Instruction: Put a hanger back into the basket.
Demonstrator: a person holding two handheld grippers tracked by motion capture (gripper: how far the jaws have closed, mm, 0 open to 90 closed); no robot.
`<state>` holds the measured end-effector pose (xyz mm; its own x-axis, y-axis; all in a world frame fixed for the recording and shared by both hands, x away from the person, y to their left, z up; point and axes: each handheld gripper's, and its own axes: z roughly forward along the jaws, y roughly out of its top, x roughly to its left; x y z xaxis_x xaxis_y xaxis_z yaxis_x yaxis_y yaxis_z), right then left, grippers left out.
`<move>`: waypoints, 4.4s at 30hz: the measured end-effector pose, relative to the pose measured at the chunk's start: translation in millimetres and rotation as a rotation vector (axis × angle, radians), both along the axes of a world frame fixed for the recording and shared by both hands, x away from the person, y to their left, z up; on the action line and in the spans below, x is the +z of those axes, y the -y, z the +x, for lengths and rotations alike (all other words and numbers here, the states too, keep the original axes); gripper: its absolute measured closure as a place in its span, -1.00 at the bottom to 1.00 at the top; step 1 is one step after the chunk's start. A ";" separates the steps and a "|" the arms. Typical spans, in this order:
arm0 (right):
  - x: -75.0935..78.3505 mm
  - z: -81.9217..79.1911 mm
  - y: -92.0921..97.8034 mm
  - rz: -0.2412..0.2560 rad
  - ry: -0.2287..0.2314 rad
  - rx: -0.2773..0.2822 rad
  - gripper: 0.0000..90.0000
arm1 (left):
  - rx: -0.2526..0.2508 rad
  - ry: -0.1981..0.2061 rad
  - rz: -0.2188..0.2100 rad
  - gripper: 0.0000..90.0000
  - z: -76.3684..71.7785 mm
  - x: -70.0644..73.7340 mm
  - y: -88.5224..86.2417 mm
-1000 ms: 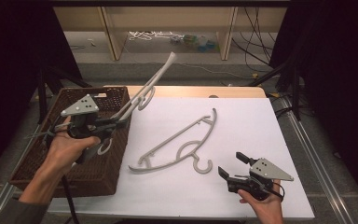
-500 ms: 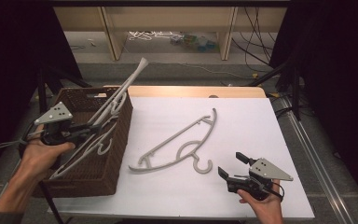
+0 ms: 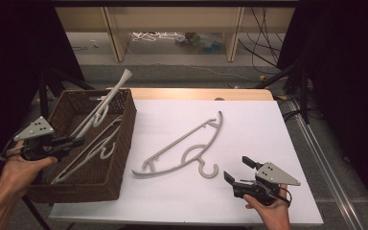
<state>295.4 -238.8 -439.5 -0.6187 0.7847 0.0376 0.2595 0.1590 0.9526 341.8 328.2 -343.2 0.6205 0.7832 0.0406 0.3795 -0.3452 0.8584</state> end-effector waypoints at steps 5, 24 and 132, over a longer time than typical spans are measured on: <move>0.2 -0.1 0.3 -0.009 -0.010 -0.002 -0.59 | 0.003 -0.005 0.028 0.82 -2.7 -4.5 -7.5; -1.3 1.5 0.5 -0.002 -0.009 0.001 -0.59 | -0.050 -0.060 0.166 0.82 -1.1 -20.6 -20.3; -1.5 3.6 3.0 0.012 0.004 0.021 -0.60 | -0.154 0.080 -0.170 -0.64 -14.8 -51.6 210.6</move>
<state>298.9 -241.8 -441.0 -0.6352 0.7711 0.0443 0.2528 0.1534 0.9553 327.0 117.6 -394.7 0.7332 0.6794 -0.0299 0.2624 -0.2420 0.9341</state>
